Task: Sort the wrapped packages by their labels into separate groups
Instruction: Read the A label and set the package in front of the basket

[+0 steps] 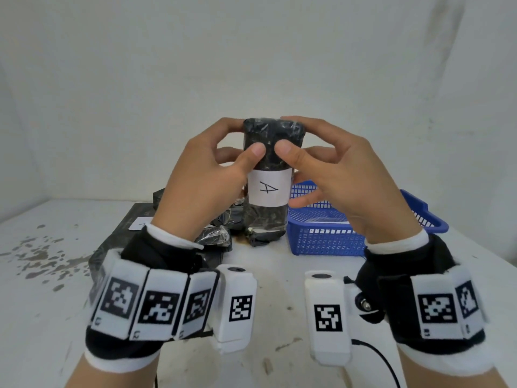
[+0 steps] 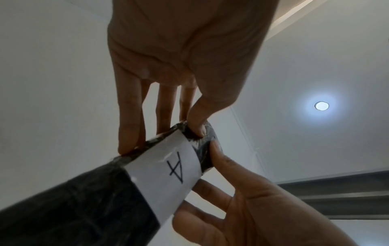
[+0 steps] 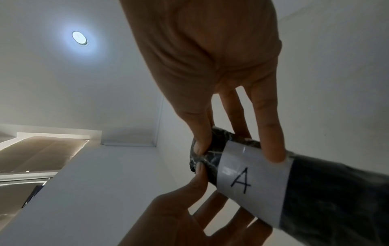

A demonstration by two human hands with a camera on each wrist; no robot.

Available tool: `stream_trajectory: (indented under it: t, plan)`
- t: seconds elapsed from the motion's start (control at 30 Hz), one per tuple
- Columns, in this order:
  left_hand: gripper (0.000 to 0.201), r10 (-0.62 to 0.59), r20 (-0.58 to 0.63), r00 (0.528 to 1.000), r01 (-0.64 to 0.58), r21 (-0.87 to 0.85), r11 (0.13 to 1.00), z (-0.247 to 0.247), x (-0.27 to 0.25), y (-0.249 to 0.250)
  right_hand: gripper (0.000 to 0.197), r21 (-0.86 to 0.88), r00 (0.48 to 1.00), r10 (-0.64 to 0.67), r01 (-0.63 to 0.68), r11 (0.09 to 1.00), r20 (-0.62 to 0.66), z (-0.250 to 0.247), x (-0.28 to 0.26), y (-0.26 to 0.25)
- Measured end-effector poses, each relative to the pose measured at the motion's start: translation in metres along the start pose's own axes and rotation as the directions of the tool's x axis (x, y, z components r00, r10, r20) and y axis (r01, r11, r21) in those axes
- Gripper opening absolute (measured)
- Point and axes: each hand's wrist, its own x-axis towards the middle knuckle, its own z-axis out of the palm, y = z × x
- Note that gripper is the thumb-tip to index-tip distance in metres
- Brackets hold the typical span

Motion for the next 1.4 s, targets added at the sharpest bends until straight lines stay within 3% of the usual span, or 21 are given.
stream_trajectory:
  t: [0.33, 0.63, 0.77, 0.83, 0.9, 1.0, 1.17, 1.27, 1.4]
  plan:
    - [0.028, -0.038, 0.017, 0.999, 0.040, -0.135, 0.990, 0.002, -0.003, 0.011, 0.021, 0.087, 0.998, 0.060, -0.059, 0.994, -0.020, 0.002, -0.001, -0.007]
    - [0.021, -0.033, 0.038, 0.999, 0.039, -0.174, 0.984, 0.002, -0.001, 0.010, 0.019, 0.085, 0.998, 0.062, -0.059, 0.995, -0.033, 0.003, -0.001, -0.008]
    - [0.025, 0.034, 0.112, 0.993, -0.022, -0.106, 0.994, 0.001, -0.002, 0.008, 0.021, 0.077, 0.997, 0.038, -0.033, 0.996, -0.065, 0.004, -0.001, -0.008]
    - [0.040, 0.086, 0.134, 0.987, -0.087, 0.001, 0.996, -0.001, -0.002, 0.006, 0.021, 0.079, 0.996, 0.023, -0.016, 0.997, -0.089, 0.003, -0.001, -0.008]
    - [0.046, 0.076, 0.093, 0.993, -0.075, -0.013, 0.997, -0.003, -0.002, 0.005, 0.017, 0.090, 0.993, 0.005, 0.005, 0.996, -0.114, 0.002, -0.001, -0.009]
    - [0.031, -0.001, -0.034, 0.999, -0.005, -0.174, 0.985, -0.005, 0.000, 0.008, 0.011, 0.035, 0.990, -0.012, 0.018, 0.999, -0.142, -0.003, 0.001, -0.007]
    - [0.035, -0.089, -0.198, 0.976, 0.012, -0.363, 0.932, -0.004, 0.006, 0.005, 0.037, -0.159, 0.995, 0.013, -0.029, 0.987, -0.100, -0.015, 0.005, 0.000]
    - [0.037, -0.104, -0.189, 0.977, 0.008, -0.450, 0.893, -0.005, 0.006, 0.005, 0.049, -0.132, 0.997, 0.068, -0.073, 0.989, -0.045, -0.017, 0.006, 0.004]
    - [0.058, -0.076, -0.074, 0.994, 0.045, -0.352, 0.935, -0.005, 0.006, 0.003, 0.041, 0.015, 0.998, 0.022, -0.021, 1.000, -0.050, -0.018, 0.004, 0.003]
